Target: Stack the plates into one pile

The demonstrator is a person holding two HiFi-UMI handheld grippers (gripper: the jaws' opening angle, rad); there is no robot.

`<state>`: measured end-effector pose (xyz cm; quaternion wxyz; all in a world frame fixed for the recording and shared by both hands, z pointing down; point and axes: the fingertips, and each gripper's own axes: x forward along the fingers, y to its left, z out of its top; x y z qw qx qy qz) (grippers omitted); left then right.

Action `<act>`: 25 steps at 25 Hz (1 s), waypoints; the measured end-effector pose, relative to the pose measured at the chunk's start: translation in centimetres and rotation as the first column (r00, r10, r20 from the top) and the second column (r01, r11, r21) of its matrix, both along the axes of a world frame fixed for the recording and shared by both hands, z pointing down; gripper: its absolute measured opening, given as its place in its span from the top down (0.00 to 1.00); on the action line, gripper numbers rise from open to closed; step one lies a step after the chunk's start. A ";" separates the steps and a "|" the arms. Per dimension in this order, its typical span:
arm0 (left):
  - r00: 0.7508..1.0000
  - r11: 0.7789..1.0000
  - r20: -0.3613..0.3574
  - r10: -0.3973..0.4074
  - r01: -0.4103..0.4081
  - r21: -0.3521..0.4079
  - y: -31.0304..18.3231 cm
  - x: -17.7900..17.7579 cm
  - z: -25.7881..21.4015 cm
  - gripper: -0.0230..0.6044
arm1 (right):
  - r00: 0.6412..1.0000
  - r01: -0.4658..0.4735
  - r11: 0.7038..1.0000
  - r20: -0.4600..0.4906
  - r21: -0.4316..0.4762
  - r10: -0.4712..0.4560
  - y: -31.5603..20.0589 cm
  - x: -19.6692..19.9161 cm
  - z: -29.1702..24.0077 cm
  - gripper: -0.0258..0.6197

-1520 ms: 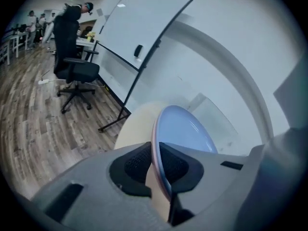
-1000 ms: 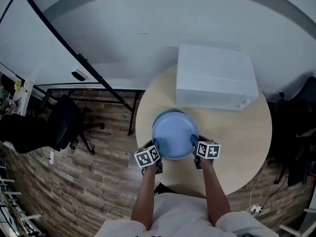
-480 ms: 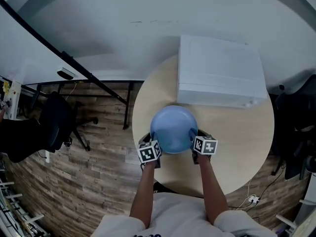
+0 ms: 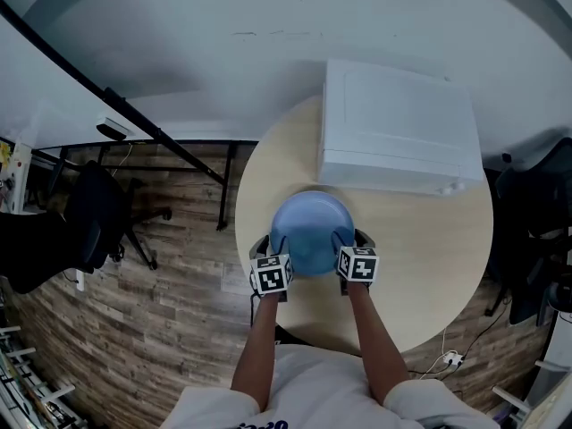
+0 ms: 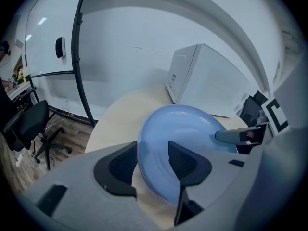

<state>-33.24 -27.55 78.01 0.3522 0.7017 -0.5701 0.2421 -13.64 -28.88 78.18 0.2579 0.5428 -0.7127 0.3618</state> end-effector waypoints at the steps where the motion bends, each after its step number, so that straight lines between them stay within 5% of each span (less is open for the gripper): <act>1: 1.000 1.000 -0.009 0.000 0.000 0.008 -0.1 0.1 -0.3 0.66 | 1.000 0.000 1.000 -0.006 0.013 0.000 0.0 0.1 -0.3 0.56; 11: 0.997 0.993 -0.071 -0.016 0.024 0.113 0.5 0.8 -4.7 0.66 | 0.994 0.102 0.980 -0.047 0.168 -0.096 0.3 -1.0 -5.9 0.56; 17: 0.998 0.959 -0.053 0.031 -0.015 0.282 0.8 2.6 -11.5 0.68 | 0.991 0.131 0.928 -0.045 0.348 -0.123 0.3 -1.0 -12.7 0.56; 21: 0.999 0.930 -0.014 0.039 -0.031 0.367 1.5 3.9 -16.4 0.81 | 0.991 0.131 0.881 -0.039 0.454 -0.127 1.0 -0.3 -17.9 0.56; 25: 0.999 0.904 -0.018 0.038 -0.027 0.426 2.6 5.3 -20.3 0.88 | 0.993 0.117 0.842 -0.072 0.527 -0.093 2.0 1.6 -21.8 0.83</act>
